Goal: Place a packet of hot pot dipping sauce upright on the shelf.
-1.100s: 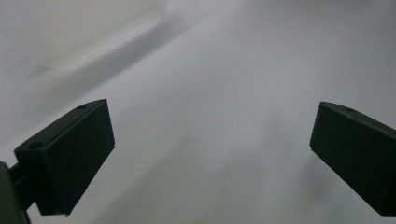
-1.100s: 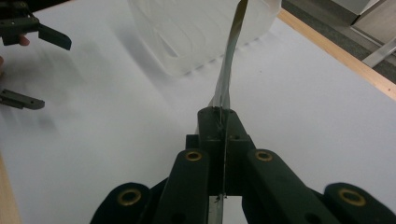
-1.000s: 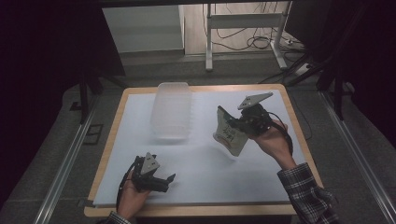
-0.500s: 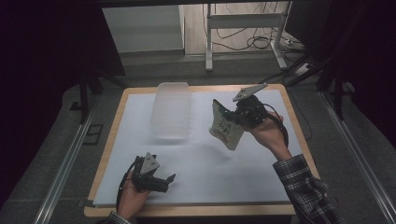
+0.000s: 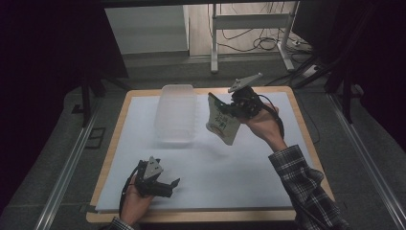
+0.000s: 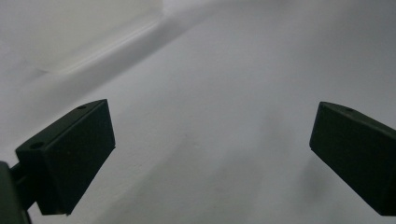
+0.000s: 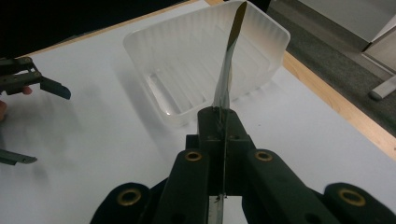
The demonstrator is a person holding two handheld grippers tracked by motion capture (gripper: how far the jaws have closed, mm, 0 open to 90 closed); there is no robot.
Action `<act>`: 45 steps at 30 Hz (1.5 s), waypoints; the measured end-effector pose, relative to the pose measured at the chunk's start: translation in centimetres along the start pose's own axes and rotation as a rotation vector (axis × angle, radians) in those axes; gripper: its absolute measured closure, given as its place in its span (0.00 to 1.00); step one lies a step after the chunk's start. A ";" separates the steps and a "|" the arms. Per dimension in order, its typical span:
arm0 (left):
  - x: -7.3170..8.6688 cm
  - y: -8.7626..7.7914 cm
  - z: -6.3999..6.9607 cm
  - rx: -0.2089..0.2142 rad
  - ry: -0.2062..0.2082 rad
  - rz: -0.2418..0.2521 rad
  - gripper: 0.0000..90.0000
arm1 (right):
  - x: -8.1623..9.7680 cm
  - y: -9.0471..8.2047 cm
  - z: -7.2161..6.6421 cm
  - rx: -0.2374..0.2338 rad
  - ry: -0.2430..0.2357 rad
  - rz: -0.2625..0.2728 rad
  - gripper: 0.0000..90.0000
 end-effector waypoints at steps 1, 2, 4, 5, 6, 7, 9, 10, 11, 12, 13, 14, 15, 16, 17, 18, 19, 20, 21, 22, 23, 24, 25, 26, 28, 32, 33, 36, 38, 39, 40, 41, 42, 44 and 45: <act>0.0 0.0 0.0 0.001 0.000 0.001 0.00 | -0.2 0.2 0.0 -0.003 -0.009 0.000 0.99; 0.0 0.0 0.0 0.001 0.001 0.001 0.00 | -0.3 0.3 0.0 -0.005 -0.006 -0.002 0.99; 0.0 0.0 0.0 0.000 0.002 0.001 0.00 | -0.5 0.5 0.1 -0.010 -0.010 0.000 0.99; 0.0 0.0 0.0 0.001 0.001 0.001 0.00 | -0.9 0.8 0.1 -0.013 -0.014 -0.001 0.99; 0.0 0.0 0.0 0.001 0.001 0.001 0.00 | -0.9 0.8 0.1 -0.013 -0.014 -0.001 0.99; 0.0 0.0 0.0 0.001 0.002 0.001 0.00 | -1.2 1.0 0.2 -0.022 -0.017 -0.002 0.99; 0.0 0.0 0.0 0.000 0.002 0.002 0.00 | -1.4 1.1 0.2 -0.028 -0.019 0.001 0.99; 0.0 0.0 0.0 0.000 0.003 0.001 0.00 | -1.8 1.3 0.1 -0.035 -0.021 0.003 0.99; 0.0 0.0 0.0 -0.001 0.003 0.001 0.00 | -2.0 1.3 0.1 -0.042 -0.026 0.005 0.99; 0.0 0.0 0.0 -0.001 0.006 -0.002 0.00 | -2.2 1.4 0.0 -0.046 -0.032 0.007 0.99; 0.0 0.0 0.0 -0.001 0.004 0.000 0.00 | -2.4 1.4 -0.2 -0.050 -0.033 0.007 0.99; 0.0 0.0 0.0 -0.001 0.005 0.000 0.00 | -2.6 1.5 -0.3 -0.055 -0.039 0.008 0.99; 0.0 0.0 0.0 -0.001 0.005 0.000 0.00 | -2.8 1.6 -0.6 -0.064 -0.043 0.009 0.99; 0.0 0.0 0.0 -0.001 0.006 0.000 0.00 | -3.0 1.6 -0.8 -0.068 -0.048 0.009 0.99; 0.0 0.0 0.0 -0.001 0.006 0.000 0.00 | -3.2 1.7 -0.9 -0.075 -0.056 0.011 0.99; 0.0 0.0 0.0 -0.001 0.006 0.000 0.00 | -3.2 1.7 -0.9 -0.075 -0.056 0.011 0.99; 0.0 0.0 0.0 -0.001 0.007 -0.001 0.00 | -3.5 1.8 -1.3 -0.086 -0.066 0.013 0.99; 0.0 0.0 0.0 -0.001 0.008 -0.001 0.00 | -3.7 1.9 -1.5 -0.095 -0.067 0.013 0.99; 0.0 0.0 0.0 -0.001 0.008 -0.001 0.00 | -3.8 2.0 -1.7 -0.102 -0.072 0.015 0.99; 0.0 0.0 0.0 -0.001 0.008 -0.001 0.00 | -3.8 2.0 -1.7 -0.102 -0.072 0.015 0.99; 0.0 0.0 0.0 -0.002 0.008 -0.001 0.00 | -3.9 2.2 -1.9 -0.111 -0.075 0.013 0.99; 0.0 0.0 0.0 -0.002 0.010 -0.004 0.00 | -4.2 2.5 -2.2 -0.118 -0.085 0.008 0.99; 0.0 0.0 0.0 -0.002 0.011 -0.006 0.00 | -4.3 2.7 -2.4 -0.123 -0.090 0.004 0.99; 0.0 0.0 0.0 -0.002 0.011 -0.006 0.00 | -4.4 2.9 -2.5 -0.123 -0.092 0.000 0.99; 0.0 0.1 0.0 -0.001 0.006 0.000 0.00 | -4.6 3.3 -2.7 -0.128 -0.105 -0.003 0.99; 0.0 0.1 0.1 -0.001 0.004 0.002 0.00 | -4.9 3.9 -2.9 -0.131 -0.102 -0.010 0.99; 0.0 0.1 0.1 -0.001 0.004 0.002 0.00 | -5.2 4.5 -2.9 -0.133 -0.111 -0.012 0.99; 0.0 0.1 0.1 0.000 0.003 0.003 0.00 | -5.4 4.9 -3.1 -0.132 -0.110 -0.017 0.99; 0.0 0.0 0.0 -0.002 0.007 -0.001 0.00 | -5.8 5.6 -3.2 -0.127 -0.114 -0.021 0.99; 0.0 0.0 0.0 -0.002 0.007 -0.001 0.00 | -5.9 5.8 -3.2 -0.127 -0.115 -0.019 0.99; 0.0 0.0 0.0 -0.002 0.007 -0.001 0.00 | -6.0 6.0 -3.3 -0.128 -0.110 -0.021 0.99; 0.0 0.0 0.0 -0.001 0.007 -0.001 0.00 | -6.1 6.2 -3.2 -0.126 -0.115 -0.019 0.99; 0.0 0.0 0.0 -0.001 0.007 -0.001 0.00 | -6.1 6.2 -3.2 -0.126 -0.115 -0.019 0.99; 0.0 0.0 0.0 -0.002 0.008 -0.001 0.00 | -6.4 6.6 -3.4 -0.125 -0.110 -0.023 0.99; 0.0 0.0 0.0 -0.002 0.008 -0.001 0.00 | -6.5 6.8 -3.4 -0.123 -0.110 -0.023 0.99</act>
Point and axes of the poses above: each handheld gripper's, and its own axes: y roughly forward along the jaws, x roughly out of its underside, z roughly to its right, the point moved 6 cm from there along y, roughly forward along the jaws, and after that the axes turned 6 degrees about x, right-handed, at the moved point
